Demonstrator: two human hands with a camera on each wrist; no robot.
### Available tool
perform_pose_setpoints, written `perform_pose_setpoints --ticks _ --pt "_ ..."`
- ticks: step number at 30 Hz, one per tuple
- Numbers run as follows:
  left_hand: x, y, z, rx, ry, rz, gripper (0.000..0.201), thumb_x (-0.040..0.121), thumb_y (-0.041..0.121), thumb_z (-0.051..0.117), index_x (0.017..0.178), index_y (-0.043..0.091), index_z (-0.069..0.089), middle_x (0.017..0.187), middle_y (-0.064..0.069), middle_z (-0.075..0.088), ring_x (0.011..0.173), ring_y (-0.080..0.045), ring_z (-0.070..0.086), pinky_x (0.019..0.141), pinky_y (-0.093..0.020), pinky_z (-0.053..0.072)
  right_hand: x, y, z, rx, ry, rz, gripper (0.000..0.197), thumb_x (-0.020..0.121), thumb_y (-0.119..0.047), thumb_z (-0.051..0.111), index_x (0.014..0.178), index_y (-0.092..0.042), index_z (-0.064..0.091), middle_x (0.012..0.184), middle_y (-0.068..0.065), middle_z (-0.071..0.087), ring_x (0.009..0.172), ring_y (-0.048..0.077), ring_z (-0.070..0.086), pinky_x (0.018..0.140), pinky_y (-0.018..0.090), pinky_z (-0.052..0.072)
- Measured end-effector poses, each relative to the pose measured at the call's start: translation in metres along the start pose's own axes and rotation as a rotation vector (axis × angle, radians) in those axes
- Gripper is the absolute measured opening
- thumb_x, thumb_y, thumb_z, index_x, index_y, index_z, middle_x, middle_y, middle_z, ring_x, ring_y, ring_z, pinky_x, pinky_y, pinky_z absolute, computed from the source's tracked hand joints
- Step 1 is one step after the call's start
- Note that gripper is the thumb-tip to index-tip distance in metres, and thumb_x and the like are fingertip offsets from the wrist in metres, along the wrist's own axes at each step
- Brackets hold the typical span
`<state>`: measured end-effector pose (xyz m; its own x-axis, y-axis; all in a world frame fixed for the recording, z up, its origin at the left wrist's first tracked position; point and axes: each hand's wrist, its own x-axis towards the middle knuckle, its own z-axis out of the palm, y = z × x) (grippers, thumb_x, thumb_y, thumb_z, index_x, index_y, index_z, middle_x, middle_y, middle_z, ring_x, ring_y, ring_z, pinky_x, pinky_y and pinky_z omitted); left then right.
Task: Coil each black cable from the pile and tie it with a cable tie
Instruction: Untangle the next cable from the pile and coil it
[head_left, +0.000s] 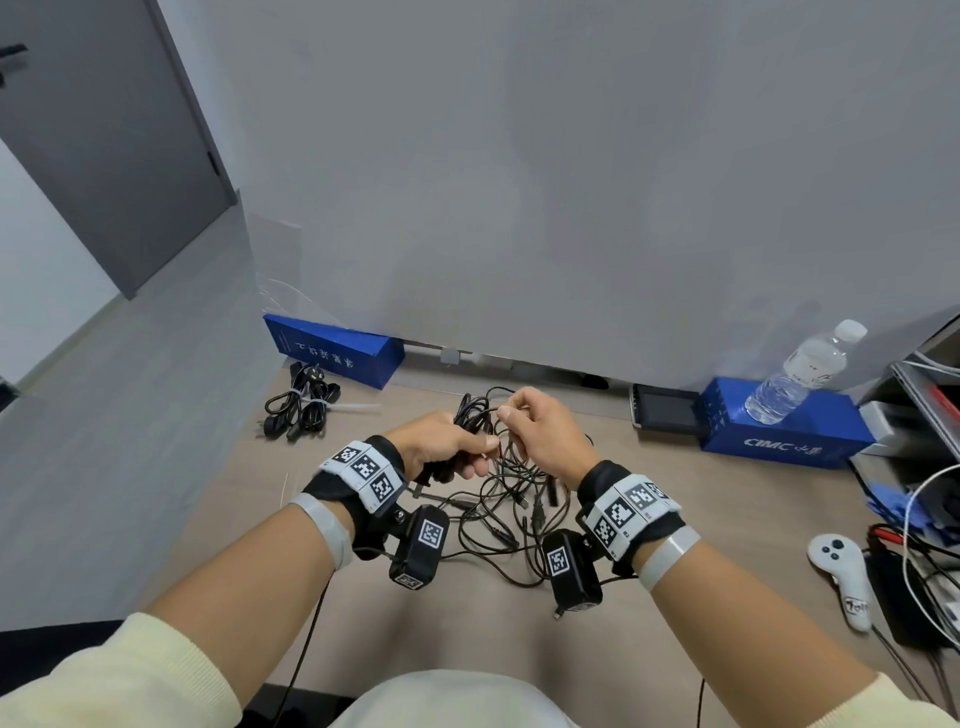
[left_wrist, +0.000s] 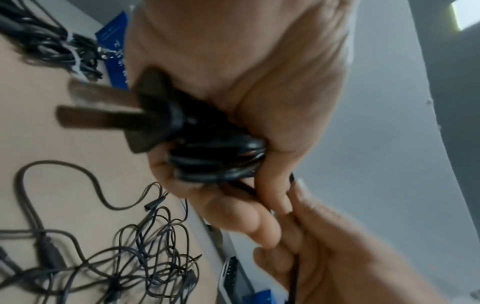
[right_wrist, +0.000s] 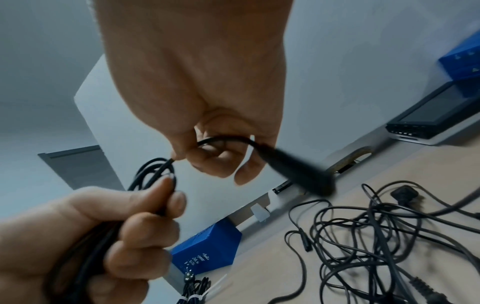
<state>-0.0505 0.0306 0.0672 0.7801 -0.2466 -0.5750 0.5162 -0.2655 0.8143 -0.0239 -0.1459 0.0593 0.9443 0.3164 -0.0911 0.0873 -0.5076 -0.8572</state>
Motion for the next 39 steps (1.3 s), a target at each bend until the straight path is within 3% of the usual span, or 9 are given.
perform_pose_setpoints --ticks 6,12,18,24,26,29,33,36,39 --pt "-0.002 -0.003 -0.012 -0.241 0.038 0.004 0.023 0.102 0.028 0.056 0.108 0.011 0.069 0.059 0.005 0.049 0.046 -0.005 0.042 0.047 -0.017 0.036 -0.001 0.026 -0.010 0.148 0.036 0.149 0.020 0.103 -0.022 0.050 0.086 -0.016 0.059 0.064 0.005 0.064 0.061 0.024 0.062 0.075 0.054 0.057" --pt "0.007 0.000 0.006 -0.418 0.144 -0.012 0.028 0.088 0.033 0.074 0.103 0.011 0.065 0.064 0.003 0.055 0.045 -0.004 0.045 0.043 -0.016 0.038 -0.008 0.008 0.008 0.063 -0.061 0.116 0.027 0.102 -0.020 0.048 0.082 -0.013 0.065 0.055 0.001 0.055 0.047 0.015 0.048 0.048 0.028 0.041" --pt "0.014 -0.001 0.010 -0.481 0.280 -0.035 0.026 0.087 0.034 0.075 0.078 0.013 0.064 0.059 0.001 0.056 0.046 -0.007 0.049 0.044 -0.020 0.040 -0.009 -0.012 0.022 -0.123 -0.171 -0.010 0.030 0.101 -0.028 0.051 0.083 -0.014 0.068 0.057 -0.001 0.061 0.045 0.011 0.052 0.051 0.024 0.040" --pt "0.010 -0.017 0.001 -0.625 0.426 0.005 0.029 0.099 0.032 0.061 0.084 0.007 0.063 0.082 -0.011 0.074 0.069 -0.023 0.068 0.068 -0.038 0.060 -0.008 -0.007 0.033 -0.211 -0.274 -0.029 0.042 0.101 -0.037 0.052 0.068 -0.015 0.066 0.058 0.000 0.066 0.044 0.006 0.053 0.053 0.022 0.046" --pt "0.005 -0.024 -0.005 -0.598 0.465 0.022 0.029 0.101 0.030 0.058 0.081 0.009 0.058 0.066 -0.008 0.064 0.061 -0.023 0.063 0.069 -0.038 0.057 -0.005 0.001 0.033 -0.140 -0.183 0.027 0.041 0.101 -0.039 0.051 0.071 -0.016 0.067 0.057 -0.002 0.063 0.048 0.010 0.052 0.055 0.026 0.044" --pt "-0.006 -0.039 -0.010 -0.438 0.430 0.014 0.024 0.101 0.024 0.059 0.082 0.009 0.055 0.057 -0.003 0.048 0.050 -0.017 0.048 0.049 -0.025 0.048 0.003 0.002 0.037 -0.079 -0.075 0.034 0.040 0.100 -0.051 0.047 0.090 -0.016 0.065 0.068 -0.002 0.063 0.060 0.012 0.054 0.062 0.034 0.045" --pt "-0.015 -0.055 -0.006 -0.069 0.325 0.042 0.010 0.089 0.011 0.068 0.092 0.003 0.064 0.057 0.002 0.048 0.046 -0.012 0.045 0.048 -0.026 0.045 0.010 -0.015 0.061 -0.004 -0.211 0.050 0.057 0.086 -0.077 0.044 0.108 -0.026 0.058 0.086 -0.003 0.065 0.069 0.010 0.057 0.067 0.032 0.044" --pt "-0.023 -0.058 -0.005 0.067 0.292 0.097 0.017 0.081 0.000 0.069 0.095 0.009 0.066 0.057 0.006 0.056 0.045 -0.009 0.047 0.048 -0.026 0.045 0.013 -0.022 0.088 -0.166 -0.232 -0.022 0.050 0.091 -0.064 0.053 0.089 -0.016 0.066 0.079 0.002 0.069 0.073 0.018 0.063 0.068 0.036 0.048" --pt "-0.036 -0.069 -0.014 0.015 0.297 0.099 0.024 0.079 -0.007 0.069 0.094 0.011 0.065 0.055 0.008 0.057 0.043 -0.006 0.048 0.045 -0.022 0.043 0.016 -0.023 0.110 -0.124 -0.217 -0.028 0.042 0.088 -0.044 0.062 0.066 -0.007 0.062 0.059 0.006 0.062 0.056 0.017 0.054 0.057 0.033 0.043"
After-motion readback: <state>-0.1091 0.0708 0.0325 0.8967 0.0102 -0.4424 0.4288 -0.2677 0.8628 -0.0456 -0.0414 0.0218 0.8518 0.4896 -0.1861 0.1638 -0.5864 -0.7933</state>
